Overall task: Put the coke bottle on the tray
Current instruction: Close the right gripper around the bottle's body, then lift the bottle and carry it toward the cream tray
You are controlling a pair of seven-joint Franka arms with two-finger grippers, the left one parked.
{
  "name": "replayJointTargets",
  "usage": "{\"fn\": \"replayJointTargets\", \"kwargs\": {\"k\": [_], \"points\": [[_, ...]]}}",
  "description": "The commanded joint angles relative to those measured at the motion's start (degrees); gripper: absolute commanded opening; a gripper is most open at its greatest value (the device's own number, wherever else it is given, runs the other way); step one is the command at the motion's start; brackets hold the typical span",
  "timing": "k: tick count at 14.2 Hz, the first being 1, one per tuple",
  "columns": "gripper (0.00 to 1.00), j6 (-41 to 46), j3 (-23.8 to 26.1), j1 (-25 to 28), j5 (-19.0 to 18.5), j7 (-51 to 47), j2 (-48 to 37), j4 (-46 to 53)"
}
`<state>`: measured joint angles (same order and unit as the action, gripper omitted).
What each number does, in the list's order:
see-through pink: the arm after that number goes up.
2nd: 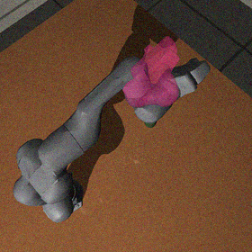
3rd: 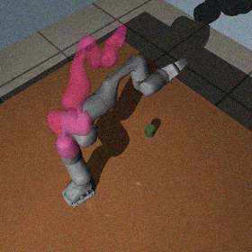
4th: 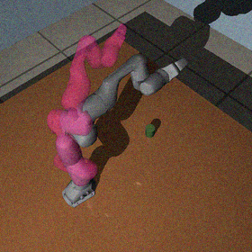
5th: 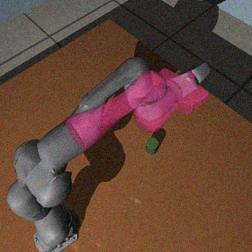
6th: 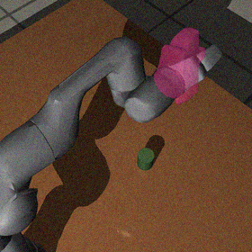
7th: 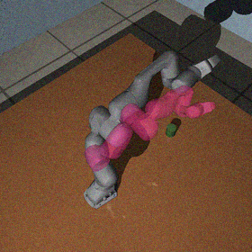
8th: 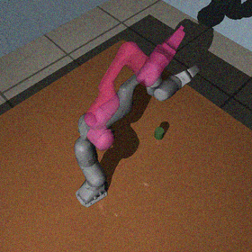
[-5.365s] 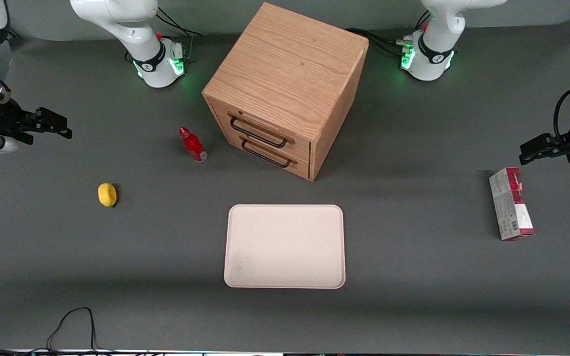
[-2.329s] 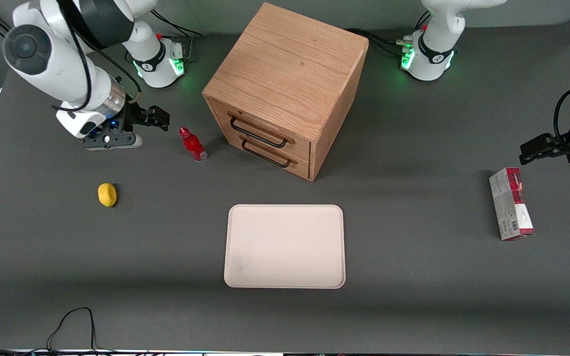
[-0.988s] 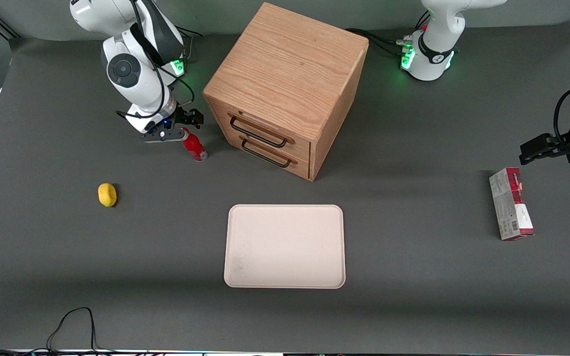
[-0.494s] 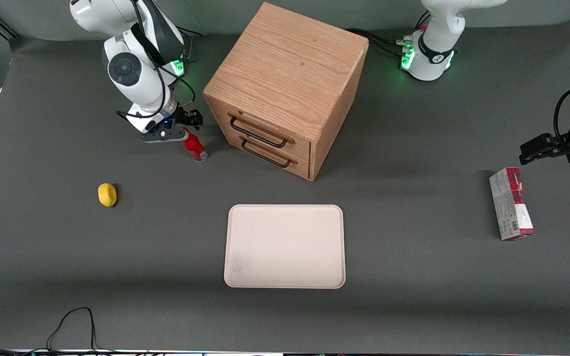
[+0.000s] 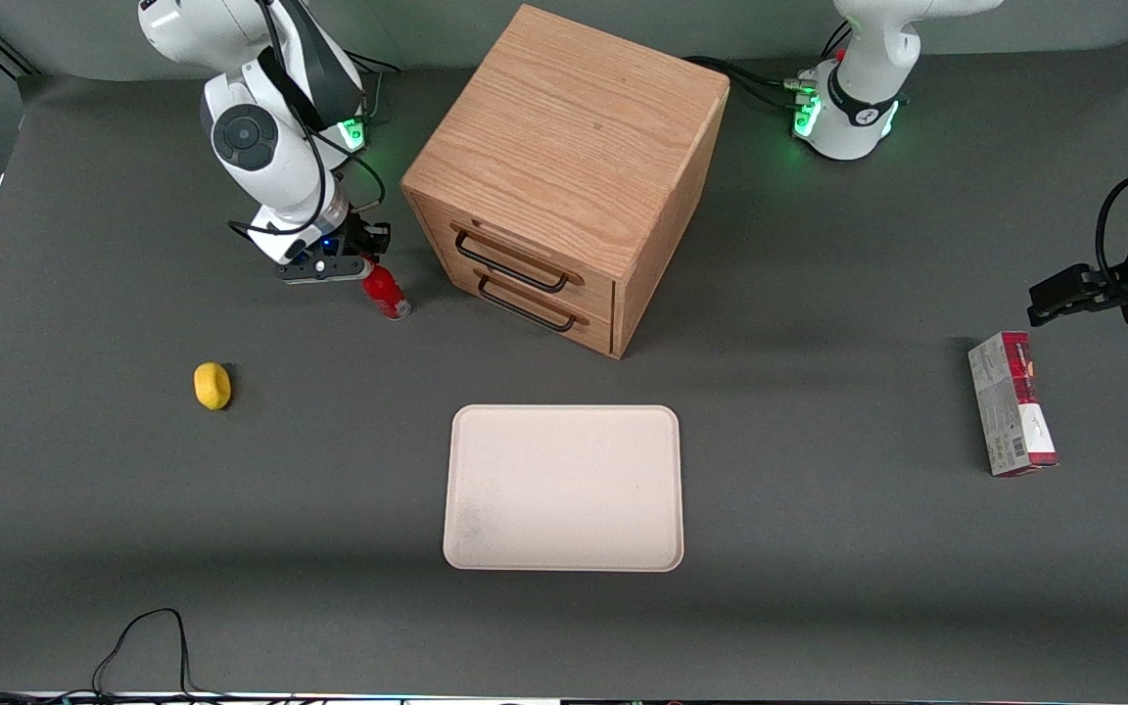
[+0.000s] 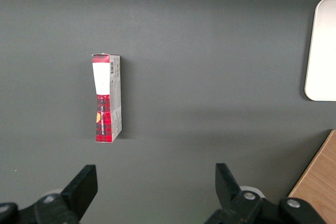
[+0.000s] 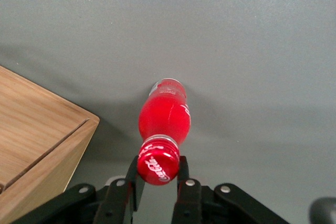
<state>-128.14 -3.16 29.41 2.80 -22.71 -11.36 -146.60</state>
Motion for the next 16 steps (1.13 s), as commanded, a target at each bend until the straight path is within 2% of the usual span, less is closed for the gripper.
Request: {"fn": "replayJointTargets", "kwargs": {"k": [1, 6, 9, 12, 16], "points": [[0.00, -1.0, -0.5, 0.0, -1.9, -0.3, -0.1, -0.5], [0.00, -0.4, -0.5, 0.0, -1.9, -0.7, -0.2, 0.9], [0.00, 5.9, -1.0, -0.4, -1.8, -1.4, -0.1, 7.1], [0.00, 13.6, -1.7, -1.5, -1.7, -1.7, 1.3, 16.2], [0.00, 30.7, -4.4, -2.1, -1.7, -1.5, 10.9, 38.6]]}}
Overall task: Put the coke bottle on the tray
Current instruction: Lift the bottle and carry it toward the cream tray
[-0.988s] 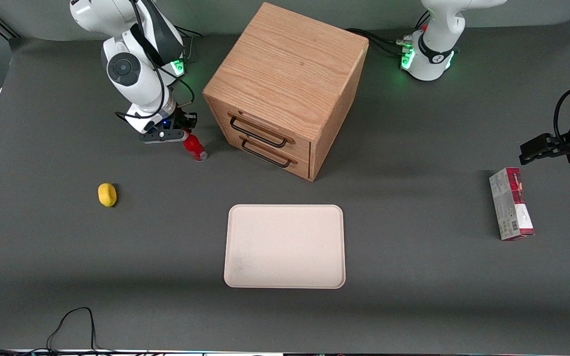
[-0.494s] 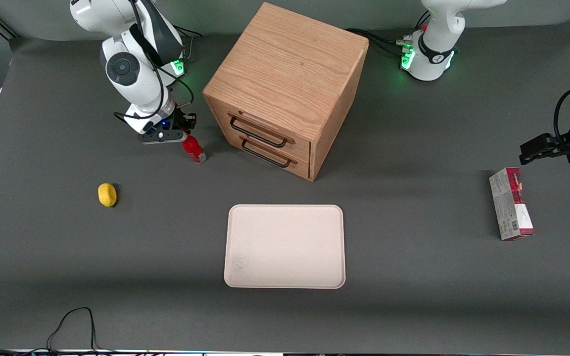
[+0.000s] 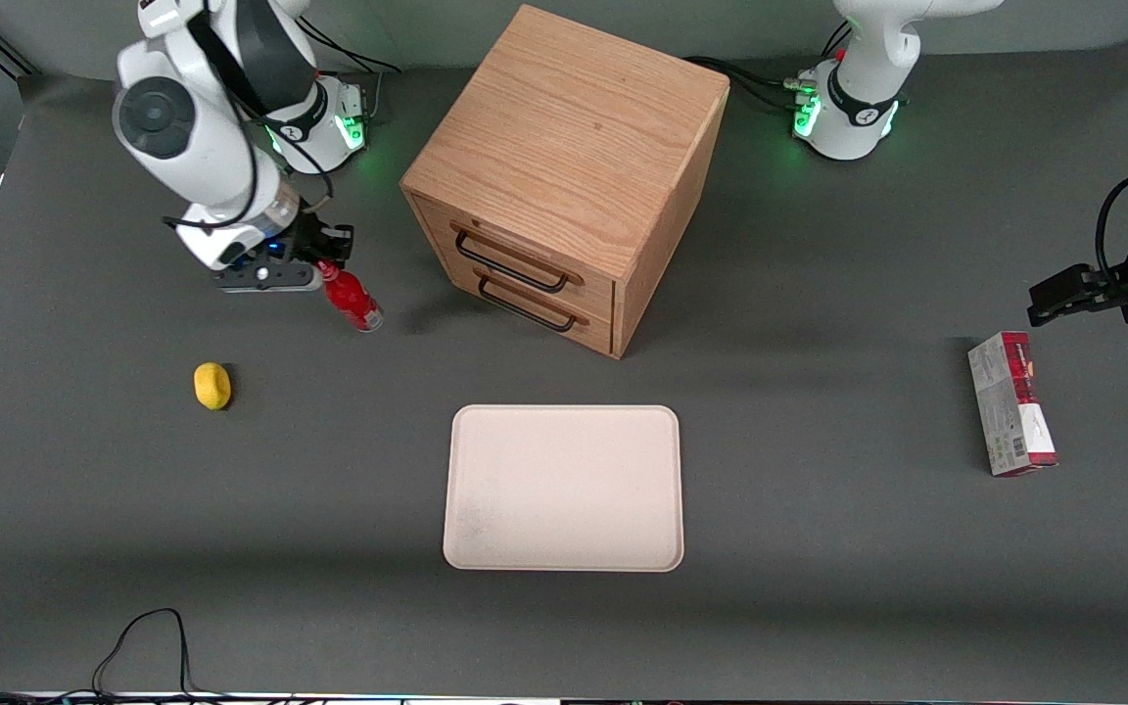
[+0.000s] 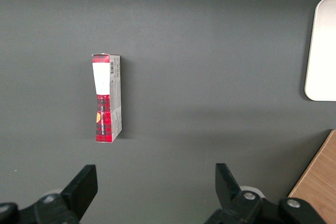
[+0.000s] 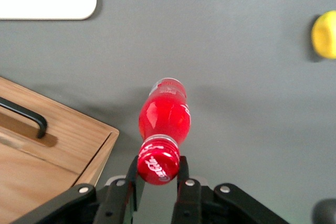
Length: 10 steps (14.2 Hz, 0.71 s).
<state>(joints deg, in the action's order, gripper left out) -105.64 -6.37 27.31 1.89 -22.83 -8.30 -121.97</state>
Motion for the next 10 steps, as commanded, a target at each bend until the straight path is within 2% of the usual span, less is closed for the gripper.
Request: {"fn": "replayJointTargets", "kwargs": {"k": [1, 5, 10], "points": [[0.00, 11.6, -1.9, 0.0, -0.7, -1.2, 10.2, 19.2], [0.00, 23.2, -3.5, -0.1, 0.0, -0.8, 19.0, 37.6], [0.00, 26.3, -3.4, -1.1, 1.4, -1.2, 24.5, 46.3]]}}
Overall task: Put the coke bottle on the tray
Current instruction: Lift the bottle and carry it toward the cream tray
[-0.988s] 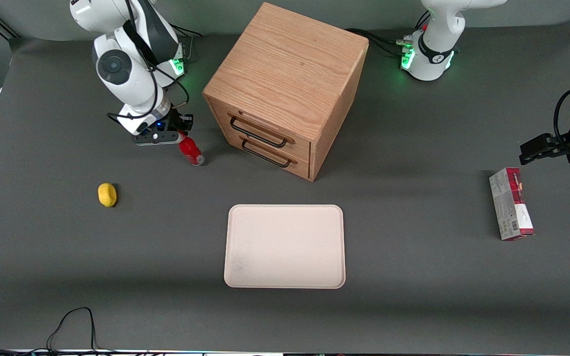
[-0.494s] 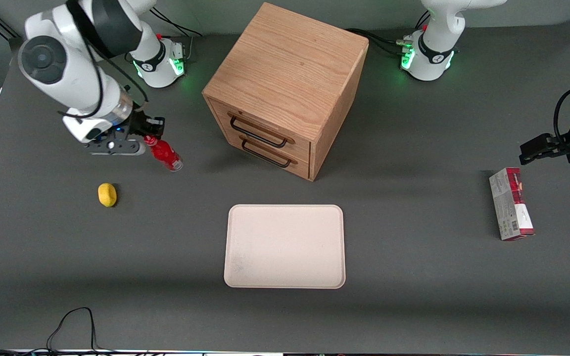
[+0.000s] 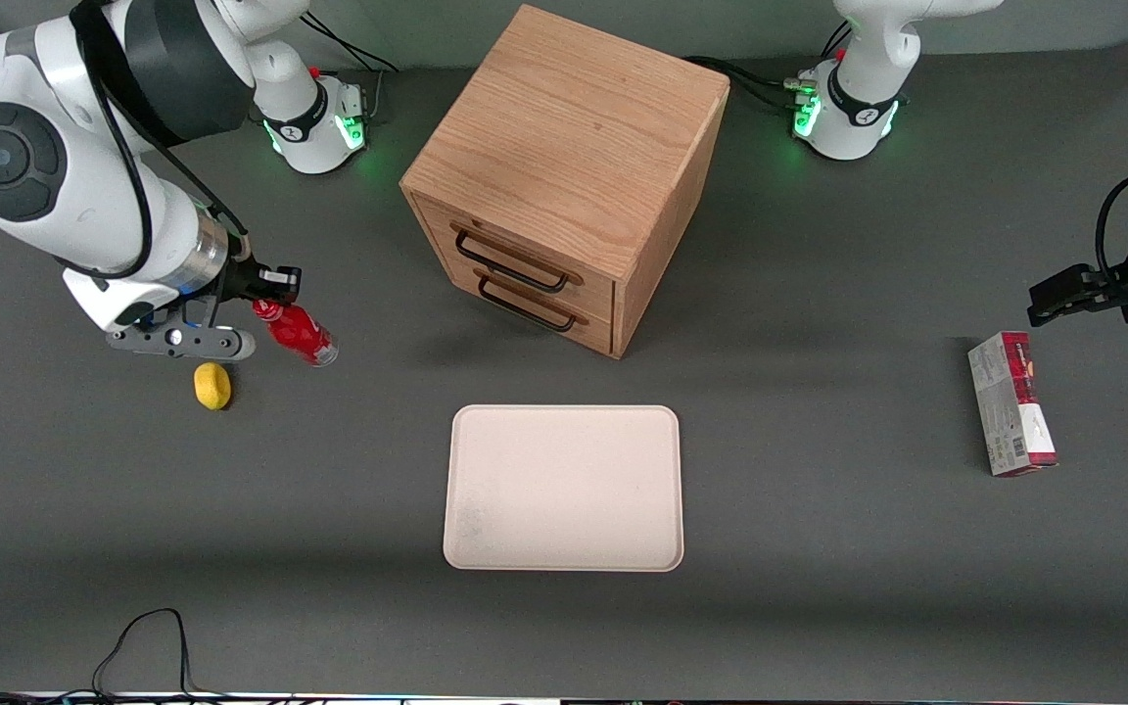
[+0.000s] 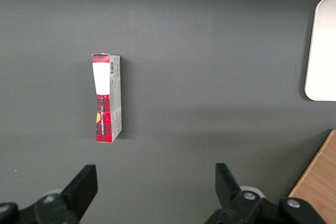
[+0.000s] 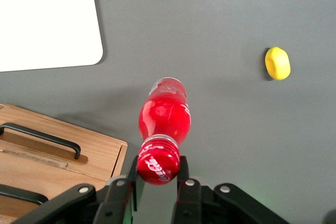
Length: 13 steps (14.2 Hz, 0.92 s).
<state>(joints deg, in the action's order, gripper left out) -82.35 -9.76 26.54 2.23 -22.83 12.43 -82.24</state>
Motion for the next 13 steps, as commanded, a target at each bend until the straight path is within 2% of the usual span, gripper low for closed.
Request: {"fn": "replayJointTargets", "kwargs": {"k": [1, 8, 13], "points": [[0.00, 3.2, 0.1, -0.4, 1.8, -1.2, 5.8, 8.7], [0.00, 3.3, 1.0, -0.4, 5.4, -11.6, 27.2, 31.9], [0.00, -6.3, 2.8, -1.2, 5.4, -14.7, 32.7, 32.8]]}}
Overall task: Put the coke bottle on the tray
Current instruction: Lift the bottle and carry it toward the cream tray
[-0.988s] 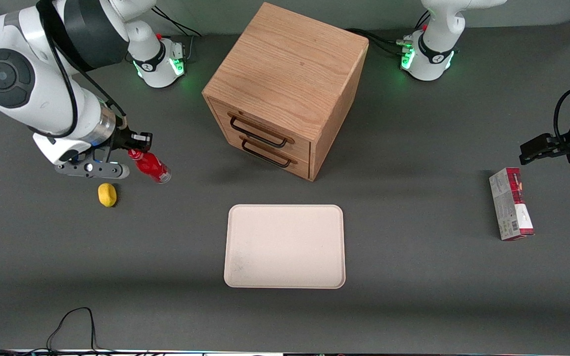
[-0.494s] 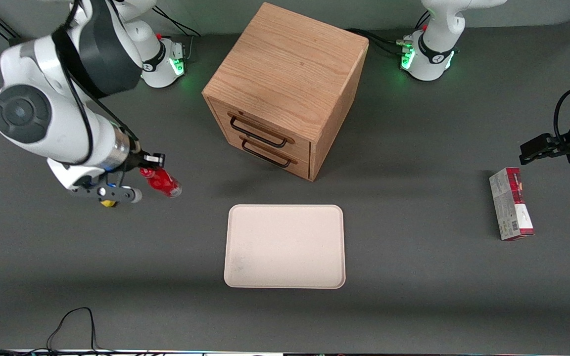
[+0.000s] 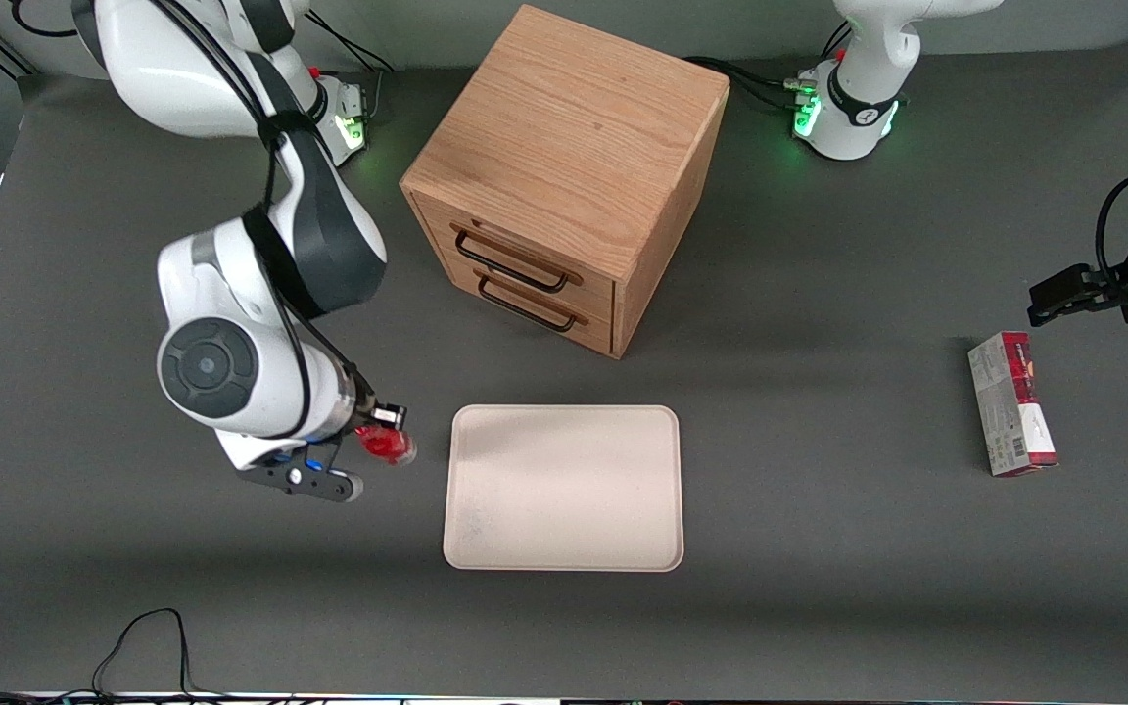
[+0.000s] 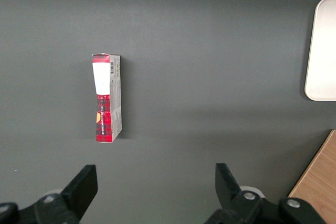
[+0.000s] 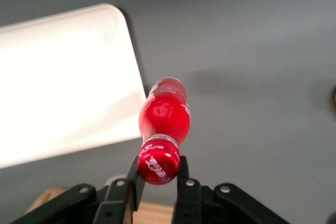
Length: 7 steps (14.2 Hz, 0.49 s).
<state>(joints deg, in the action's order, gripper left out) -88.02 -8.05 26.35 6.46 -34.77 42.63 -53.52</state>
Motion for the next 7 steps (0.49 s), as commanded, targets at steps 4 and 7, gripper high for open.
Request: {"fn": "replayJointTargets", "kwargs": {"k": [4, 7], "points": [[0.00, -4.2, 2.7, -1.1, 1.2, -5.2, 4.5, 4.1], [0.00, -5.0, 4.9, -1.1, 1.2, -8.7, 4.7, 4.0]]}}
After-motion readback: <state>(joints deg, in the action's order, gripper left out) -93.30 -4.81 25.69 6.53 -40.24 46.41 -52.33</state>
